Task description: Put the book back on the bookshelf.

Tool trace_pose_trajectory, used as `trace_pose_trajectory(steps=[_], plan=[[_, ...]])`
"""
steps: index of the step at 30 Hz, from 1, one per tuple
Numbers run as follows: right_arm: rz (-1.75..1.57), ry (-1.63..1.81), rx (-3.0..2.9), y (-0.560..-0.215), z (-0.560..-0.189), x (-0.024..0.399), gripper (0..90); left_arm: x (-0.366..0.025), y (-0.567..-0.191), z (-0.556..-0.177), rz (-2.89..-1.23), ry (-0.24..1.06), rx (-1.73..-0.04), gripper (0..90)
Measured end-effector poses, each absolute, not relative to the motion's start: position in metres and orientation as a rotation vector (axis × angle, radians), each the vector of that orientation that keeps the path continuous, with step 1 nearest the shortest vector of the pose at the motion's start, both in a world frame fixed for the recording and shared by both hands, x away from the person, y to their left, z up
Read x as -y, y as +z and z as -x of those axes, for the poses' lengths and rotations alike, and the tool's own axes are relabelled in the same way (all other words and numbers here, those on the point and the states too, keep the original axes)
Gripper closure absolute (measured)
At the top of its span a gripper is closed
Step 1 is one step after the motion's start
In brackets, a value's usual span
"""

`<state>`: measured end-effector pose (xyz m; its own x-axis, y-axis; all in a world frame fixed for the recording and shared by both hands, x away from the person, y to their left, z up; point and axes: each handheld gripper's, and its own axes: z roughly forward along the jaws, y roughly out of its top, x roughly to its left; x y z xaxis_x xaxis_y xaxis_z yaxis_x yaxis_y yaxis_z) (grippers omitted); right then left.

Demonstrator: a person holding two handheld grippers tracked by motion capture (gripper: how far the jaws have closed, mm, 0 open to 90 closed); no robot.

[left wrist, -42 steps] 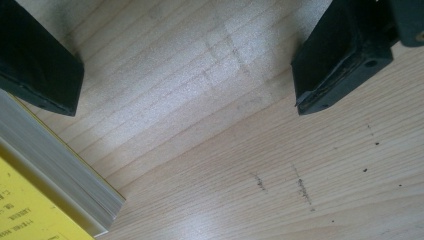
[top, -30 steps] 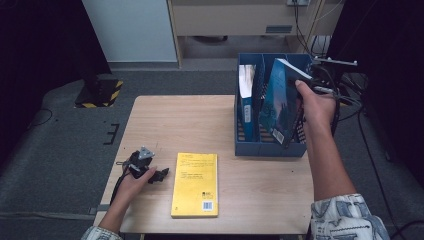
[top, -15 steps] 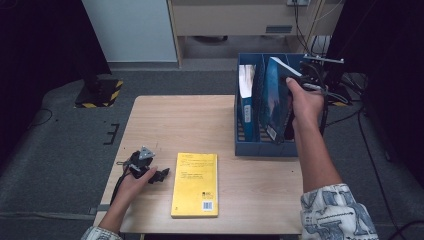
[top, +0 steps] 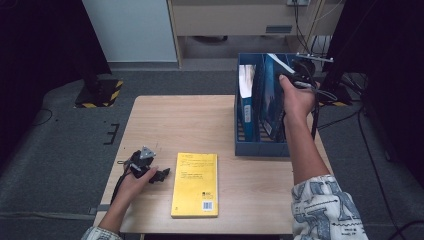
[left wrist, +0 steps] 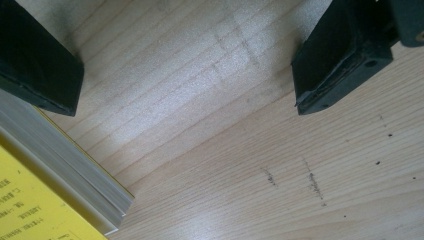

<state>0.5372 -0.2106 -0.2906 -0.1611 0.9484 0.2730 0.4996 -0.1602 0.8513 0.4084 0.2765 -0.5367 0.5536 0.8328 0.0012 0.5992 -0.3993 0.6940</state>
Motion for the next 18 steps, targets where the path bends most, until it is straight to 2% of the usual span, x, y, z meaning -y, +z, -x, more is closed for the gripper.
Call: trace_pose_trajectory(steps=[18], plan=[[-1.632, 1.266, -1.619, -0.309, -0.549, 0.205, 73.2, -0.277, -0.537, -0.408, -2.136, 0.465, -1.143, 0.0]])
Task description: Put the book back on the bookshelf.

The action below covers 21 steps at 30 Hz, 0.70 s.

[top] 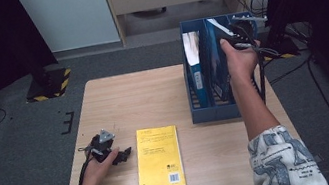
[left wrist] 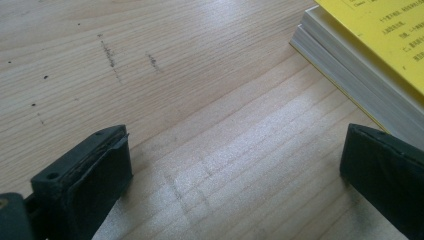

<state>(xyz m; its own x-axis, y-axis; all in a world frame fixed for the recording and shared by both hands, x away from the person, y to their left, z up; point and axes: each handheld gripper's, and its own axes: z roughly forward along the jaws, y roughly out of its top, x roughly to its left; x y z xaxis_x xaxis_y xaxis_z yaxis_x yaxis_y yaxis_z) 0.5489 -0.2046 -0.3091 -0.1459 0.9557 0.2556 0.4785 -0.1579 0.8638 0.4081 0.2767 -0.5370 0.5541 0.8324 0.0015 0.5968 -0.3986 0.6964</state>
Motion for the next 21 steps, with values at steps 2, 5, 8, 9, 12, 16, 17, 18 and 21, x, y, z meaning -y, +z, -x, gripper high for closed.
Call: trace_pose_trajectory(steps=[2, 5, 8, 9, 12, 16, 17, 18, 21], plan=[[-1.636, 1.26, -1.613, -0.311, -0.549, 0.204, 73.2, -0.277, -0.537, -0.408, -2.137, 0.466, -1.143, 0.0], [-1.634, 1.251, -1.598, -0.312, -0.548, 0.203, 73.3, -0.277, -0.537, -0.408, -2.134, 0.467, -1.142, 0.0], [-1.625, 1.253, -1.586, -0.315, -0.548, 0.203, 73.3, -0.277, -0.537, -0.408, -2.134, 0.466, -1.141, 0.0], [-1.631, 1.256, -1.579, -0.319, -0.547, 0.203, 73.2, -0.277, -0.537, -0.408, -2.134, 0.466, -1.141, 0.0], [-1.63, 1.251, -1.587, -0.322, -0.547, 0.202, 73.3, -0.276, -0.537, -0.408, -2.134, 0.466, -1.14, 0.0], [-1.632, 1.239, -1.597, -0.328, -0.549, 0.2, 73.3, -0.276, -0.537, -0.408, -2.134, 0.466, -1.14, 0.0], [-1.632, 1.238, -1.595, -0.33, -0.549, 0.2, 73.3, -0.276, -0.537, -0.408, -2.134, 0.466, -1.14, 0.0], [-1.636, 1.235, -1.597, -0.331, -0.549, 0.2, 73.3, -0.276, -0.537, -0.408, -2.134, 0.466, -1.14, 0.0], [-1.634, 1.233, -1.6, -0.336, -0.549, 0.199, 73.3, -0.276, -0.537, -0.408, -2.134, 0.466, -1.14, 0.0]])
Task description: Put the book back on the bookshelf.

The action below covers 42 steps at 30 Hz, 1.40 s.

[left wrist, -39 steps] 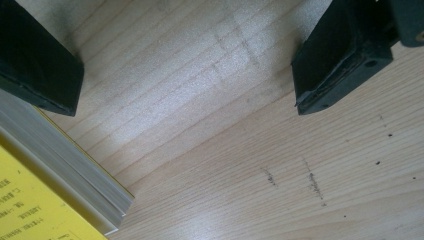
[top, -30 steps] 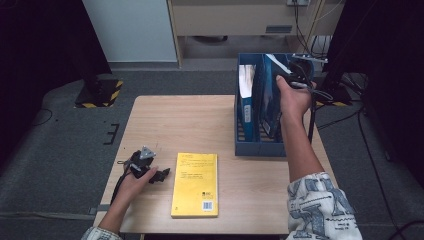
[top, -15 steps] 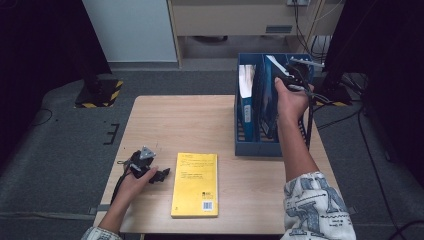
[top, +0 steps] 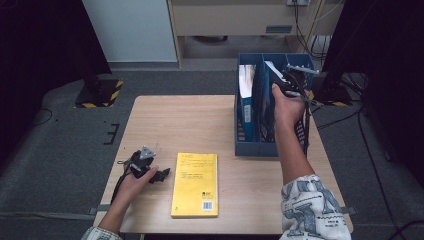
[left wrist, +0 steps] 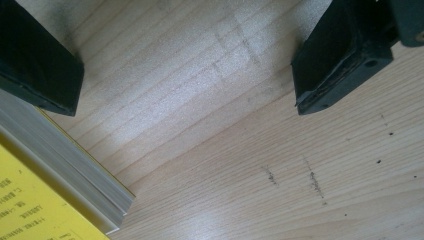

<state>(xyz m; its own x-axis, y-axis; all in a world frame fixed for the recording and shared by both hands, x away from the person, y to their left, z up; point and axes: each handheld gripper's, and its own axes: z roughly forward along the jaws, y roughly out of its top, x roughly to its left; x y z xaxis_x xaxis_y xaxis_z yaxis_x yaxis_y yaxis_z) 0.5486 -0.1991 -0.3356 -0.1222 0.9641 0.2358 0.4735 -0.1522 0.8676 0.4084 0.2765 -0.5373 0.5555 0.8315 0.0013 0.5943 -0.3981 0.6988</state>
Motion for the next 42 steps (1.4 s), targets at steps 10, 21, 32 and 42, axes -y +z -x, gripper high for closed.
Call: trace_pose_trajectory(steps=[10, 21, 32, 42], plan=[[-1.643, 1.214, -1.596, -0.345, -0.55, 0.197, 73.3, -0.277, -0.537, -0.408, -2.134, 0.467, -1.139, 0.0], [-1.636, 1.202, -1.604, -0.348, -0.548, 0.196, 73.3, -0.276, -0.537, -0.408, -2.133, 0.467, -1.139, 0.0], [-1.649, 1.158, -1.678, -0.343, -0.542, 0.198, 72.8, -0.276, -0.537, -0.408, -2.132, 0.467, -1.141, 0.0], [-1.655, 1.111, -1.771, -0.34, -0.533, 0.2, 72.5, -0.275, -0.537, -0.407, -2.133, 0.466, -1.14, 0.0]])
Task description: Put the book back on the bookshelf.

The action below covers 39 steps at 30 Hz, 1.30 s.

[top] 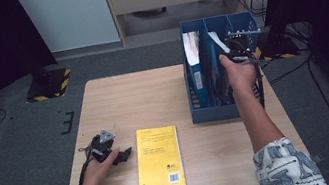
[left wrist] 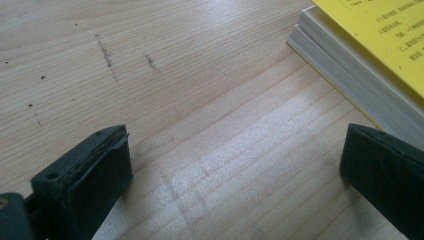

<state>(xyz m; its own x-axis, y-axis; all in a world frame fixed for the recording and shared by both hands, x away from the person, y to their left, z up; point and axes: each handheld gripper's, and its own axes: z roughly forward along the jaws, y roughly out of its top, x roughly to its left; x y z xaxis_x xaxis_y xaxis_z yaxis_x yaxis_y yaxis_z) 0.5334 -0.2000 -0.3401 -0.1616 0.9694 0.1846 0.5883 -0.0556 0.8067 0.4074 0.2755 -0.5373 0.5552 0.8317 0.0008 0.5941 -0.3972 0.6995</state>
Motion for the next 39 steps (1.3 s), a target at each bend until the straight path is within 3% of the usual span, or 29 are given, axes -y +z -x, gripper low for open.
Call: trace_pose_trajectory(steps=[19, 25, 39], plan=[[-1.649, 1.135, -1.848, -0.3401, -0.5281, 0.1975, 68.2, -0.2753, -0.537, -0.4069, -2.137, 0.466, -1.14, 0.0], [-1.64, 1.112, -1.855, -0.3391, -0.527, 0.1968, 72.7, -0.2752, -0.537, -0.4069, -2.138, 0.466, -1.139, 0.0], [-1.63, 1.125, -1.76, -0.3352, -0.5351, 0.1994, 73.3, -0.2753, -0.537, -0.4069, -2.139, 0.465, -1.137, 0.0]])
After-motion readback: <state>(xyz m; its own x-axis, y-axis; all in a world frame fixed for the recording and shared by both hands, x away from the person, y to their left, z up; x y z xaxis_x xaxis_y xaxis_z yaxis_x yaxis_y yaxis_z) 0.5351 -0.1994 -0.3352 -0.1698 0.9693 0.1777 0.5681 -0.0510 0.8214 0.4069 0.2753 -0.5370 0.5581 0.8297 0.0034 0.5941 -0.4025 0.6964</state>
